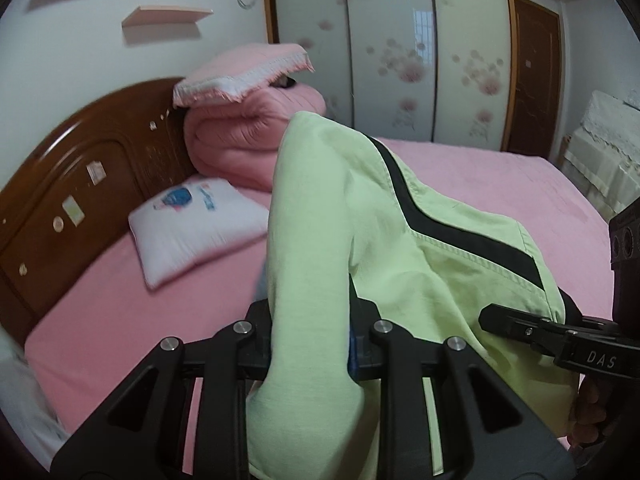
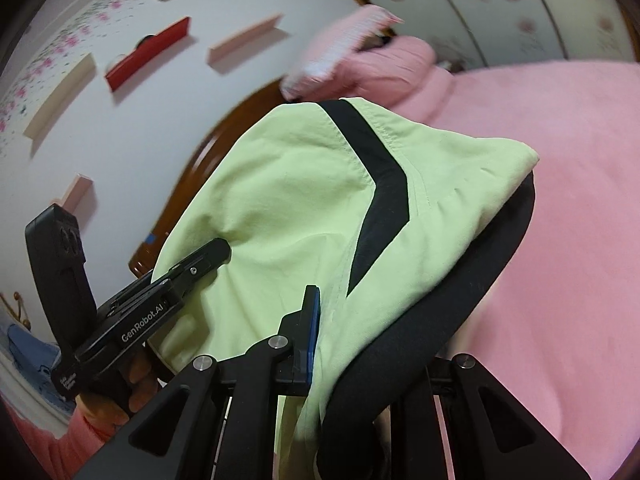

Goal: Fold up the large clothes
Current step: 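Carry the bundle with both grippers toward the stack of folded clothes, then lower the bundle onto the clothes stack and open both grippers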

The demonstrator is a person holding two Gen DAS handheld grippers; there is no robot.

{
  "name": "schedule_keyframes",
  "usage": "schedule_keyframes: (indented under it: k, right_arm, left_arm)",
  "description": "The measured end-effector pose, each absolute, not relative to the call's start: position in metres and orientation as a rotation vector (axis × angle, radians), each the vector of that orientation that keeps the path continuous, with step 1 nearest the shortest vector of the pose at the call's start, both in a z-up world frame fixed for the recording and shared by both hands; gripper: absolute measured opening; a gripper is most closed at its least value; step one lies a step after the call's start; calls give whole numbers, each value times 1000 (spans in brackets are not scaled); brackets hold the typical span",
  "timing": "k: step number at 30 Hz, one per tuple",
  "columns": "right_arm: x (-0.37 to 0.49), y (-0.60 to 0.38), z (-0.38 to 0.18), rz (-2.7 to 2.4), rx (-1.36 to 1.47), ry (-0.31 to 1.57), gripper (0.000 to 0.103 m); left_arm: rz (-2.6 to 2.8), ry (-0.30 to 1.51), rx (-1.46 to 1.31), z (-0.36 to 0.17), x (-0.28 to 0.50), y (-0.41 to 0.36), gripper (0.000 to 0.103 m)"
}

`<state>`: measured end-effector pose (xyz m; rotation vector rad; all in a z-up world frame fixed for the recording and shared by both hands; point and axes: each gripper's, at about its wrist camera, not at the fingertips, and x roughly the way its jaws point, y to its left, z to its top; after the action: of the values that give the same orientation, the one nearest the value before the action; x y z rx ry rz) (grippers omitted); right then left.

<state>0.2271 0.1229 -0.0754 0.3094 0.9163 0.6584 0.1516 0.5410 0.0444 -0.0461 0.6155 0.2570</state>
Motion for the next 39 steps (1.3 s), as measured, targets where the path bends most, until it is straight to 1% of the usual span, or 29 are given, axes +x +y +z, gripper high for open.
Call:
schedule_keyframes:
  k: [2,3,5,7,8,10,11,12,13,14,16,17,19,20,21,22,23,24,25,26,27,28,29,32,34,37,39]
  right_arm:
    - [226,114,-79,671,356,909,13]
    - [225,108,-81,674,369,905,13]
    - [235,105,-107,653,390,909,13]
    - [279,129,-162,622,452,960,13]
    - [289,125,-194,577,482,1032,13]
    - [307,122,-259,489,491,1205,14]
    - [308,127,-290,468,473,1304,14]
    - [306,130,-308,456,439,1346,18]
    - [301,132,-317,471,423,1326,18]
    - [295,132,-316,507,421,1254,19]
    - [290,134,-313,512,360,1199,26]
    - [280,131,-311,509,348,1192,30]
    - [237,105,-312,508,383,1186,32]
    - [226,93,-308,498,409,1185,33]
    - [222,89,-307,478,441,1185,36]
    - [214,86,-304,464,454,1184,37]
    - [212,83,-300,448,459,1181,42]
    - [203,74,-290,439,463,1167,47]
    - [196,67,-279,444,470,1151,50]
    - [188,65,-276,443,469,1138,58]
    - [181,62,-274,420,453,1133,79]
    - [173,58,-273,353,412,1156,95]
    - [163,51,-275,302,388,1181,103]
    - [136,17,-281,251,449,1262,103]
    - [110,-15,-278,142,442,1307,103]
    - [64,-67,-269,-2,371,1350,103]
    - [32,-104,-260,-52,336,1368,103]
  left_arm:
    - [257,600,-61,43,162,571,21]
    - [254,593,-75,34,173,586,21]
    - [226,596,-124,-3,200,617,21]
    - [192,626,-171,-53,222,643,21]
    - [169,673,-193,-93,234,659,21]
    - [164,840,-227,-163,256,688,23]
    - [182,847,-215,-180,258,694,32]
    - [185,817,-215,-189,256,701,35]
    - [175,789,-244,-190,254,710,35]
    - [158,788,-328,-190,255,724,35]
    - [144,799,-415,-195,256,737,38]
    - [152,798,-402,-194,248,727,42]
    - [211,788,-364,-194,245,726,52]
    - [242,786,-357,-190,240,707,61]
    - [296,781,-365,-190,238,704,69]
    - [349,774,-384,-192,236,700,73]
    - [384,765,-409,-193,233,694,79]
    - [407,752,-444,-194,226,691,80]
    - [432,720,-505,-195,217,689,80]
    - [459,697,-533,-194,210,683,79]
    - [511,669,-547,-192,202,676,80]
    - [552,653,-542,-188,198,668,80]
    - [607,634,-529,-183,191,657,80]
    - [740,598,-480,-165,163,620,80]
    - [764,634,-485,-160,144,594,80]
    - [711,794,-524,-168,119,548,80]
    - [681,922,-474,-173,101,505,80]
